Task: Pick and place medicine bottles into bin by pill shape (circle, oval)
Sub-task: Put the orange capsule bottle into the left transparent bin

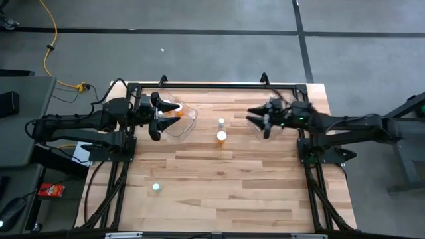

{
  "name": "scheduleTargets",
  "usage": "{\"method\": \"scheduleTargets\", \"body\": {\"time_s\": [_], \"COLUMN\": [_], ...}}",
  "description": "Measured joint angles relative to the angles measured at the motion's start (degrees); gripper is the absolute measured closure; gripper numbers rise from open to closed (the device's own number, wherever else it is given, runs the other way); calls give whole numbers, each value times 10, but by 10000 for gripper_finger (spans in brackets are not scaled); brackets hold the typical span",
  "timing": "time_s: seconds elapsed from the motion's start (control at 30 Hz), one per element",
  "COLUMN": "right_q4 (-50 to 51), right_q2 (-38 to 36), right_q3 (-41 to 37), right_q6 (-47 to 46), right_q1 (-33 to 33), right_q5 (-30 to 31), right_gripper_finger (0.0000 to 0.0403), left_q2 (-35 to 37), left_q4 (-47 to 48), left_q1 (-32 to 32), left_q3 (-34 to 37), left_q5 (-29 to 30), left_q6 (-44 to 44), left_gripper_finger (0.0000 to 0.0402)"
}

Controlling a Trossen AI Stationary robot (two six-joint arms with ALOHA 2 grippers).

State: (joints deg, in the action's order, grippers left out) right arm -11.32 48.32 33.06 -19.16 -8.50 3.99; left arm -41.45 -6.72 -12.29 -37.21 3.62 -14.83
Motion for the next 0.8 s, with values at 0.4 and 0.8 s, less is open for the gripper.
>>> {"method": "scheduleTargets", "body": {"time_s": [0.4, 0.8], "right_q4": [-15, 16], "right_q2": [168, 180], "right_q3": [54, 93], "right_q6": [57, 90], "right_q1": [51, 40], "right_q5": [0, 16], "right_gripper_finger": [214, 214], "left_q2": [0, 0], "left_q4": [0, 14], "left_q1": [0, 0], "left_q3": [0, 0], "left_q5": [0, 4], "left_q6": [0, -3], "left_gripper_finger": [145, 145]}}
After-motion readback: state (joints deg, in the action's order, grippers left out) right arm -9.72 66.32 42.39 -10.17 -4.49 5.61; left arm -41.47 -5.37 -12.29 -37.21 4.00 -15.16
